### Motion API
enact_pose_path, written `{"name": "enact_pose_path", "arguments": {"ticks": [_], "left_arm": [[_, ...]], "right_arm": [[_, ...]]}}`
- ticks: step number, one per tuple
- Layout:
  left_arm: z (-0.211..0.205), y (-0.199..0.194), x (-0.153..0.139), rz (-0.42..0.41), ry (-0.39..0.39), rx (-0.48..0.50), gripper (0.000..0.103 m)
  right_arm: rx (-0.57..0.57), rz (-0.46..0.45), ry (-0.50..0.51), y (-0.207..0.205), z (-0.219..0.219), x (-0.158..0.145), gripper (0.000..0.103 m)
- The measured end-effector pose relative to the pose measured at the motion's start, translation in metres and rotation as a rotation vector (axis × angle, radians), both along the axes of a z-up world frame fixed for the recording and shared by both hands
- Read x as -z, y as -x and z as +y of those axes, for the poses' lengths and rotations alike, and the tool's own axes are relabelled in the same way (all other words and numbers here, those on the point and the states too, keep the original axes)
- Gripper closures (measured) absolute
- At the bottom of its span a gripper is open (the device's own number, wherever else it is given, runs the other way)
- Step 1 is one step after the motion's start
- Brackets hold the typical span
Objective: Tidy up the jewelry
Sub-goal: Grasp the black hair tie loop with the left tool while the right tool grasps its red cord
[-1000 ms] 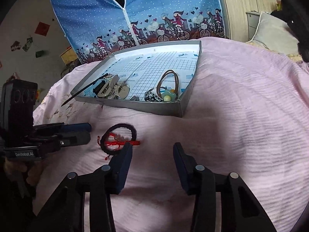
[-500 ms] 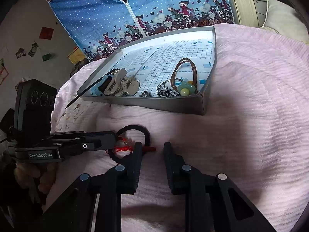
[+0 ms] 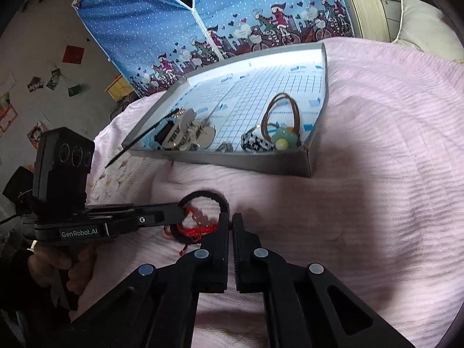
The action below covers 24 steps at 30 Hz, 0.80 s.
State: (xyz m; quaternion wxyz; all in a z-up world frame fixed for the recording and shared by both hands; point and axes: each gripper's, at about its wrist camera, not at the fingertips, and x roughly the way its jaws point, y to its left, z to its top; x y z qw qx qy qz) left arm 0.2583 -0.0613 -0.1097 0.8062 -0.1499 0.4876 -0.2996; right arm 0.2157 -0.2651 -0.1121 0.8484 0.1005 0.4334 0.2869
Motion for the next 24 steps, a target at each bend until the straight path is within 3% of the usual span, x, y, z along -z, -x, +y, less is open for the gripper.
{"name": "enact_pose_path", "arguments": {"ticks": [6, 12, 17, 24], "left_arm": [[-0.002, 0.002, -0.003, -0.016, 0.001, 0.003, 0.100], [-0.007, 0.000, -0.001, -0.011, -0.019, 0.001, 0.100], [-0.008, 0.000, 0.002, -0.005, -0.023, -0.003, 0.100], [-0.008, -0.001, 0.004, 0.001, -0.019, -0.006, 0.100]], "right_arm": [[0.011, -0.022, -0.004, 0.000, -0.005, -0.008, 0.100], [0.009, 0.079, -0.016, -0.008, -0.002, 0.008, 0.097], [0.036, 0.140, -0.116, -0.014, -0.010, 0.014, 0.086], [0.063, 0.212, -0.198, -0.020, -0.013, 0.022, 0.083]]}}
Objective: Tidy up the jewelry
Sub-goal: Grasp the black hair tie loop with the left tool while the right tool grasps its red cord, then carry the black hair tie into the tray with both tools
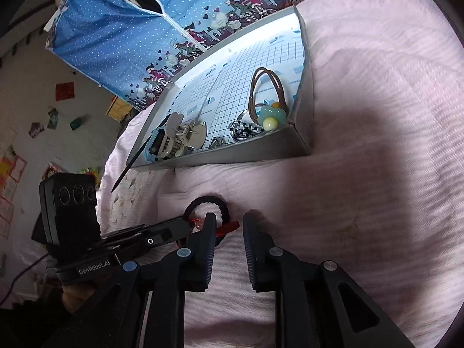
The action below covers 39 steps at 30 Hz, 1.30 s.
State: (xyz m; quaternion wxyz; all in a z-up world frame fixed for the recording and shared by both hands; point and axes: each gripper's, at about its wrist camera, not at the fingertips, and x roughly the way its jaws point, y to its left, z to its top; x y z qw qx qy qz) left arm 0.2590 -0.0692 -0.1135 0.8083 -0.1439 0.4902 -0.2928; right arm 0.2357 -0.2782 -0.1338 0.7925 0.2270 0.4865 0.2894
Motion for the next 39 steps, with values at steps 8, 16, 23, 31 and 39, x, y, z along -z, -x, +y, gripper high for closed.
{"name": "enact_pose_path", "arguments": {"ticks": [8, 16, 23, 31, 39], "left_arm": [[0.001, 0.000, 0.001, 0.003, 0.005, -0.002, 0.100], [0.008, -0.002, 0.000, 0.008, 0.029, -0.029, 0.100], [0.014, -0.001, -0.003, 0.009, 0.027, -0.056, 0.100], [0.010, 0.007, -0.016, -0.061, -0.024, -0.066, 0.100], [0.002, 0.021, -0.040, -0.203, -0.068, -0.062, 0.100]], "right_arm": [[-0.004, 0.004, -0.005, 0.003, 0.003, 0.001, 0.092], [-0.011, -0.059, 0.043, 0.008, 0.006, -0.008, 0.096], [0.007, -0.132, 0.135, 0.011, 0.002, -0.020, 0.096], [0.005, -0.202, 0.213, 0.014, 0.008, -0.030, 0.097], [0.037, -0.348, 0.224, 0.026, 0.006, -0.060, 0.098]]}}
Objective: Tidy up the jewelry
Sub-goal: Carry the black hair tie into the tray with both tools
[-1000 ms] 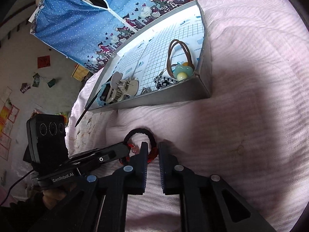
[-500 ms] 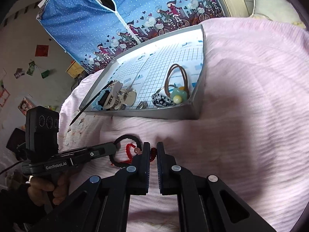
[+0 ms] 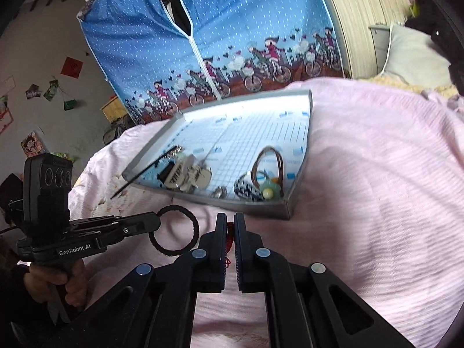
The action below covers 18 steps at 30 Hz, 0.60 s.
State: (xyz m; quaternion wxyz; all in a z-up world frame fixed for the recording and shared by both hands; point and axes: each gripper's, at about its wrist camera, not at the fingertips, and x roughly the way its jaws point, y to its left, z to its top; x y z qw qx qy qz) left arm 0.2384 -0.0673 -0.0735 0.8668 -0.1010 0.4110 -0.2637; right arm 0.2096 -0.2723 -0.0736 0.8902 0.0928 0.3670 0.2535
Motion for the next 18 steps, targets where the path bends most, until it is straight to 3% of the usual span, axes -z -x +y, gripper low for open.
{"name": "enact_pose_path", "arguments": {"ticks": [9, 12, 18], "left_arm": [[-0.005, -0.007, -0.037, -0.158, 0.002, -0.041, 0.100], [-0.004, -0.017, -0.036, -0.168, -0.002, -0.075, 0.100], [-0.001, -0.044, -0.027, -0.166, -0.007, -0.128, 0.100]], "right_arm": [[0.034, -0.151, 0.007, -0.007, 0.013, -0.039, 0.098], [0.060, -0.192, 0.018, -0.014, 0.019, -0.044, 0.098], [0.119, -0.192, 0.039, -0.031, 0.022, -0.033, 0.098]]}}
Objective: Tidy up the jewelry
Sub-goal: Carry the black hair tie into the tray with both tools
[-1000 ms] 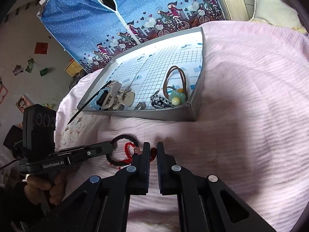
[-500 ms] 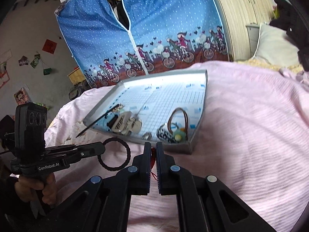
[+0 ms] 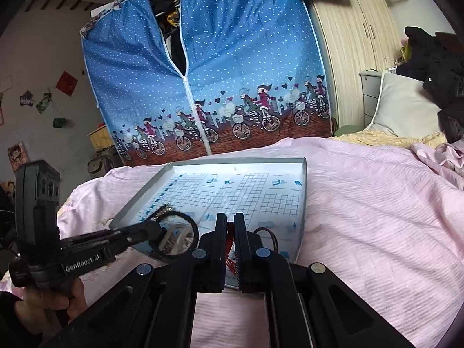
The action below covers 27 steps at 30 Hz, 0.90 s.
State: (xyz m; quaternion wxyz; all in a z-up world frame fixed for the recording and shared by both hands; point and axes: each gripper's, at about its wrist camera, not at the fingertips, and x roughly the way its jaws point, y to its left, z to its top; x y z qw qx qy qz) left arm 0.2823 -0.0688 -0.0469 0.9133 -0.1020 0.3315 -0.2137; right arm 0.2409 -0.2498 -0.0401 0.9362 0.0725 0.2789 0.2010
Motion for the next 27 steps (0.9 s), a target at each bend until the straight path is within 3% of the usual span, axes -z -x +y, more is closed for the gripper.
{"name": "enact_pose_path", "arguments": {"ticks": [3, 7, 15, 27], "left_arm": [[-0.004, -0.008, 0.005, -0.023, 0.012, 0.000, 0.100], [-0.021, -0.009, 0.020, -0.015, -0.075, 0.036, 0.100], [-0.021, -0.014, 0.037, 0.040, -0.079, 0.028, 0.100], [-0.024, -0.013, 0.035, 0.048, -0.098, 0.018, 0.100]], "right_arm": [[0.013, 0.012, 0.034, -0.002, -0.002, 0.009, 0.098], [0.026, 0.044, 0.026, -0.008, -0.008, 0.021, 0.098], [-0.001, 0.078, 0.046, -0.009, -0.003, 0.033, 0.098], [-0.003, 0.089, 0.071, -0.009, 0.002, 0.035, 0.097]]}}
